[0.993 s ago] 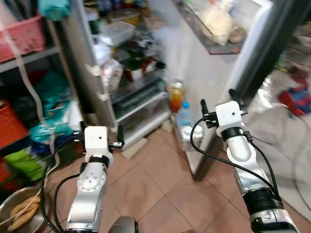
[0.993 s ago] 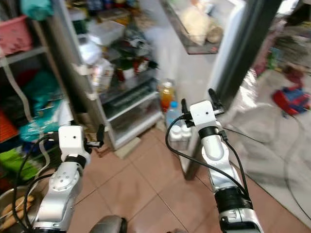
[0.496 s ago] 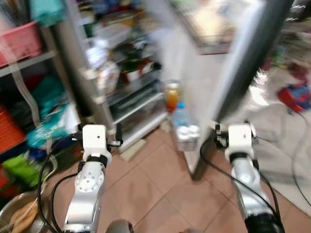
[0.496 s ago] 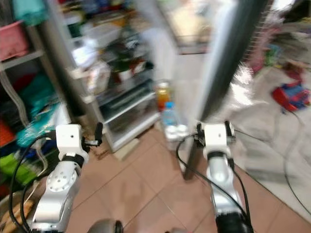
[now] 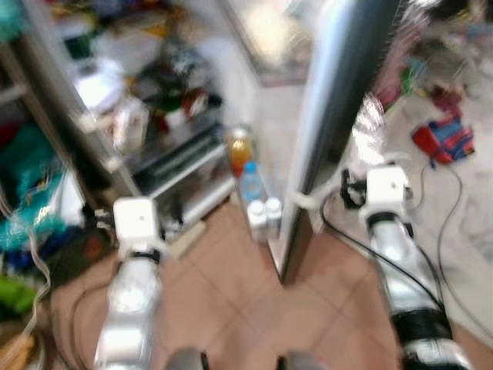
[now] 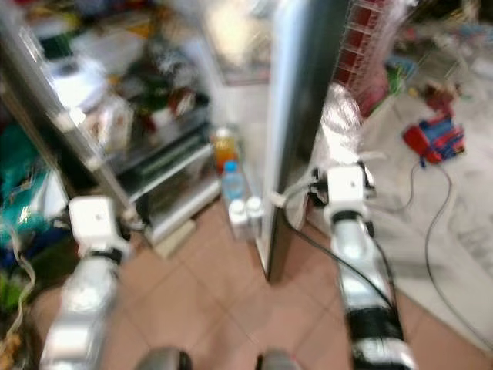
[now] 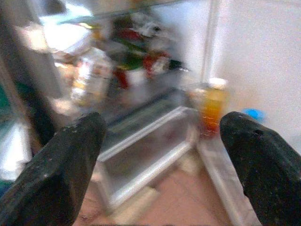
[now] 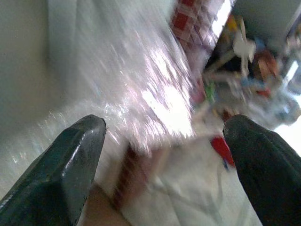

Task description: Restocking fridge

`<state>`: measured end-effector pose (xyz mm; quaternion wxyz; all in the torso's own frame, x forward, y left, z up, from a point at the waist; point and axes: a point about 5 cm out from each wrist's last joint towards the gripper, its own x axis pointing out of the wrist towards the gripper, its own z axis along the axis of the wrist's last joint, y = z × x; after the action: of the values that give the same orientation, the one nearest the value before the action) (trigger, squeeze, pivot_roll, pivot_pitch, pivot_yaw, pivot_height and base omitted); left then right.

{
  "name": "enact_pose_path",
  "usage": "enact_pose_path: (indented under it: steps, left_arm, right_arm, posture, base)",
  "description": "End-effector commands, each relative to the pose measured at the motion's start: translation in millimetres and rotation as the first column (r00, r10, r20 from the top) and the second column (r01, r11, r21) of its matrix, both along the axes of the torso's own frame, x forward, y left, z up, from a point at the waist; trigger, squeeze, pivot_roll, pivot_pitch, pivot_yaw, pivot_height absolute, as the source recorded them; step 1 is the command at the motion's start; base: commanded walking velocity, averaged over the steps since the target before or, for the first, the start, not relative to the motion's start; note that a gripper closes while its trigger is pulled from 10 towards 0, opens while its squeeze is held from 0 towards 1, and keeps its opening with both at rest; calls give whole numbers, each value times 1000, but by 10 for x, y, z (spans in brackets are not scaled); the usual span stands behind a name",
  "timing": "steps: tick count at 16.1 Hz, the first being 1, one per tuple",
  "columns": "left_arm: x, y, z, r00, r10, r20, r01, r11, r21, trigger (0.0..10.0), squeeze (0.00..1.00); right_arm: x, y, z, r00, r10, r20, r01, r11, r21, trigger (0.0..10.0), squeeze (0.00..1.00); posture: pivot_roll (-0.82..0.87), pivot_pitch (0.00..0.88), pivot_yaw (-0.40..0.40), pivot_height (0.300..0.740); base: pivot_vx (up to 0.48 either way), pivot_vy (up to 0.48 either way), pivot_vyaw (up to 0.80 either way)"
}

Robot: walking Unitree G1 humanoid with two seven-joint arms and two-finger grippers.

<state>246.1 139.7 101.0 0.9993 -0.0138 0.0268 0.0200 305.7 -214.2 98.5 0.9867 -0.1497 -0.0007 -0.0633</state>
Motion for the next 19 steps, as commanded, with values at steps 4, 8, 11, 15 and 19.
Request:
enact_pose_path:
  steps: [4,8,11,15,19]
  left_arm:
    - [-43,95,-48,998,45,-36,-45,999,-16,10000,0]
    - [-33,71,-56,999,28,-42,-29,1000,-9,10000,0]
    - [-57,84,-65,999,22,-45,-23,1000,-8,10000,0]
    - [-71,89,-75,999,8,-47,-8,1000,-15,10000,0]
    - [-52,55,-69,999,-24,-40,24,1000,-6,10000,0]
  right_arm:
    - [114,175,96,996,78,44,-77,997,-6,10000,0]
    - [403,261,275,994,70,79,-70,997,-13,10000,0]
    - [605,352,473,989,92,114,-94,995,12,10000,0]
    - [591,556,383,930,362,70,-368,925,100,10000,0]
    - [504,640,294,865,498,59,-501,851,158,10000,0]
  posture:
    - [103,64,-12,740]
    - [123,36,-8,740]
    - [145,22,-14,740]
    - [153,9,-19,740]
    - [143,4,-8,740]
  base:
    - [0,0,0]
    - [0,0,0]
    - [0,0,0]
    - [0,0,0]
    - [0,0,0]
